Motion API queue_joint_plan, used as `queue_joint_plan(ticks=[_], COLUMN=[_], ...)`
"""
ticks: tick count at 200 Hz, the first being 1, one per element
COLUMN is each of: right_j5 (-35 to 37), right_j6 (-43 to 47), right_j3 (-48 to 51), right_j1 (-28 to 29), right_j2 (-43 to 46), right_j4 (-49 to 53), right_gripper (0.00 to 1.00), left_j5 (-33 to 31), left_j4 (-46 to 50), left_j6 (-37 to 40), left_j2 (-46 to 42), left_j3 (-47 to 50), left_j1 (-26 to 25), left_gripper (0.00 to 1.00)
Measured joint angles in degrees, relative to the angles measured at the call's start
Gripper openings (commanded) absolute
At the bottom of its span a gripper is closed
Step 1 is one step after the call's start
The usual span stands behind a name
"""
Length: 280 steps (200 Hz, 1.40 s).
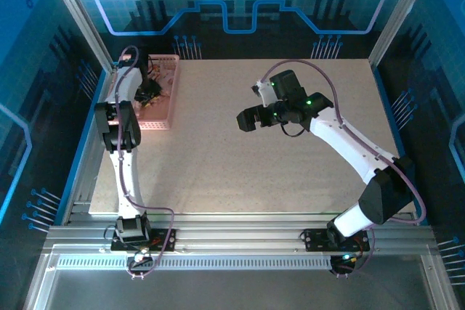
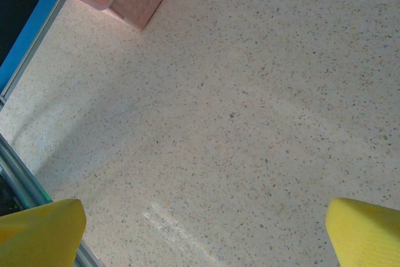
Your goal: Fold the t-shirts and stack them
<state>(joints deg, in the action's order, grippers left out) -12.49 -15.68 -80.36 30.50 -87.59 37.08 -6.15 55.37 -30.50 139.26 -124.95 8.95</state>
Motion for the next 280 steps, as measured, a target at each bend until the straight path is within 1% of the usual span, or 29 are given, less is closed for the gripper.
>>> queue_joint_plan(ticks=[29,60,99,149,175,234,280], right_j5=[0.0,0.04,0.42,0.52,0.44,-0.09,-1.55], right_j6=[-0.22,-0.83,-1.16,-1.57,-2.54,-4.48,-5.92], right_j3=[0.0,0.37,1.68,1.7,1.68,1.36,1.16], right_j1=[0.0,0.0,0.17,0.2,-0.04,-2.97,-5.88], right_j2=[0.0,0.02,0.02,-0.2,-0.55,-0.94,-0.94], right_j4=[-0.02,-0.17,-0.15,-0.26,-0.74,-2.19,-3.67], right_gripper=[1.0,1.0,1.0,1.0,1.0,1.0,1.0], left_j5=[3.39,7.1,12.44,19.41,22.23,27.06,29.0], left_j4=[-2.51,-7.89,-16.41,-25.86,-28.76,-29.22,-28.68], left_j6=[0.46,0.72,0.33,-2.25,-3.52,-3.91,-4.11], left_j2=[-0.02,-1.99,-10.45,-21.11,-24.41,-26.21,-27.45], left_j3=[0.98,5.29,10.56,11.1,11.08,4.48,-5.57], left_j1=[0.07,0.07,0.07,-0.39,-2.16,-9.4,-11.02], left_gripper=[0.0,0.0,0.0,0.0,0.0,0.0,0.0])
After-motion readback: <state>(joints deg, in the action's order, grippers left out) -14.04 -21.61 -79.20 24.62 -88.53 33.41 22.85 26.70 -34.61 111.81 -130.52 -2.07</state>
